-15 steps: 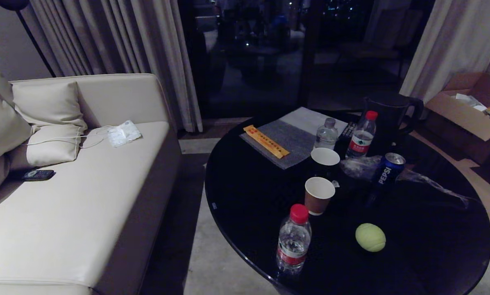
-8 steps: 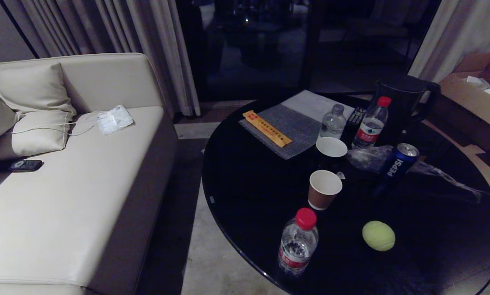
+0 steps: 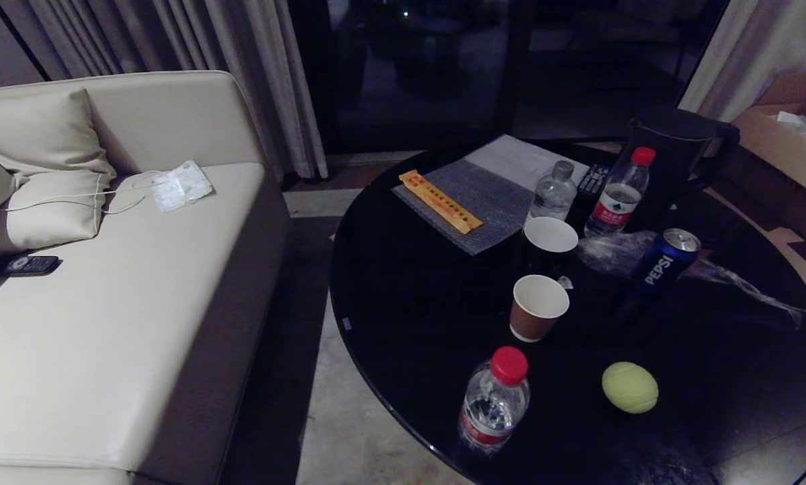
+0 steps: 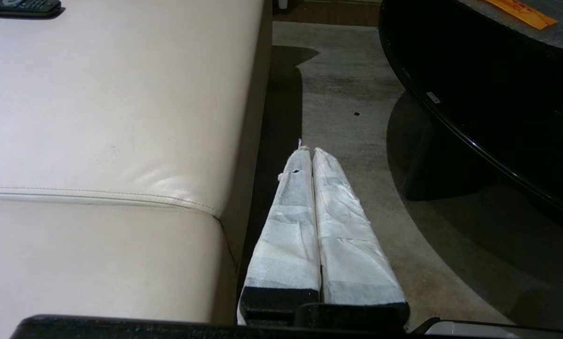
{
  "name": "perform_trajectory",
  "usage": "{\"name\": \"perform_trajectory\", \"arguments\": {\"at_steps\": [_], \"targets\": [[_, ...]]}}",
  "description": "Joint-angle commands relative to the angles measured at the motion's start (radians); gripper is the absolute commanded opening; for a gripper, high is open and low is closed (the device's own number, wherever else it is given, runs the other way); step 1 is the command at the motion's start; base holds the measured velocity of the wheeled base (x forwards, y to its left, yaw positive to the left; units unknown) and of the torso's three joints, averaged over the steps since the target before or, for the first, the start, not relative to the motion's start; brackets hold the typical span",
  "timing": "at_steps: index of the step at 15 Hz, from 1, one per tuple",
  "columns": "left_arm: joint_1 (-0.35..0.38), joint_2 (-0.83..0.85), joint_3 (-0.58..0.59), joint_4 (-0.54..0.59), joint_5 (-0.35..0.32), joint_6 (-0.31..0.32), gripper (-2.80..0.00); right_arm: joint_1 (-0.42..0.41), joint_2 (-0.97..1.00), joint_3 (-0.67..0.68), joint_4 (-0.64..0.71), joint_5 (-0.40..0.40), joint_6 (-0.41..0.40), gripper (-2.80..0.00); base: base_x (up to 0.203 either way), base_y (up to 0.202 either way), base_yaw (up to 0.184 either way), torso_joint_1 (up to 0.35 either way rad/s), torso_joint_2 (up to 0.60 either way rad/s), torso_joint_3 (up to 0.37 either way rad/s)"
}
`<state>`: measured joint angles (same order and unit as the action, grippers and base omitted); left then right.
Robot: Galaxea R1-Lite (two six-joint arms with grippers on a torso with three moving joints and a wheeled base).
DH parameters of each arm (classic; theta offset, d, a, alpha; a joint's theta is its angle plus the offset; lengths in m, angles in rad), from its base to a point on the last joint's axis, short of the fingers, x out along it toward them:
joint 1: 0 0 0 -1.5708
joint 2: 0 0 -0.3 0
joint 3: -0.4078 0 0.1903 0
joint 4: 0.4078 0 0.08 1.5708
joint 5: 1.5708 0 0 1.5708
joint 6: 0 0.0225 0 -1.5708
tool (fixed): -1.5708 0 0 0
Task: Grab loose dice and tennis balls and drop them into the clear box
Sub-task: Pick up the ball on the table
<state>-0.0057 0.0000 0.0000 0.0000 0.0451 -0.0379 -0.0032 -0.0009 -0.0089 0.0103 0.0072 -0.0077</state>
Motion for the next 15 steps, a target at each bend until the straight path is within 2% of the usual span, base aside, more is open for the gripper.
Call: {"name": "perform_trajectory", "arguments": {"at_steps": [1, 4, 7, 11, 15], "targets": [[0.000, 0.002, 0.002, 0.000, 0.001, 0.000, -2.80, 0.000, 0.019, -0.090, 0.033, 0.003, -0.002, -2.80, 0.000, 0.000, 0.000, 0.000, 0.00, 0.000], [0.000, 0.002, 0.002, 0.000, 0.001, 0.000, -2.80, 0.000, 0.233, -0.284, 0.181, 0.020, -0.002, -2.80, 0.000, 0.000, 0.000, 0.000, 0.00, 0.000], [0.000, 0.002, 0.002, 0.000, 0.001, 0.000, -2.80, 0.000, 0.518, -0.401, 0.245, 0.080, 0.000, -2.80, 0.000, 0.000, 0.000, 0.000, 0.00, 0.000], [0.000, 0.002, 0.002, 0.000, 0.001, 0.000, -2.80, 0.014, 0.883, -0.511, 0.266, 0.122, 0.003, -2.80, 0.000, 0.000, 0.000, 0.000, 0.00, 0.000], [0.000, 0.002, 0.002, 0.000, 0.001, 0.000, -2.80, 0.082, 1.172, -0.557, 0.199, 0.150, 0.008, -2.80, 0.000, 0.000, 0.000, 0.000, 0.00, 0.000]]}}
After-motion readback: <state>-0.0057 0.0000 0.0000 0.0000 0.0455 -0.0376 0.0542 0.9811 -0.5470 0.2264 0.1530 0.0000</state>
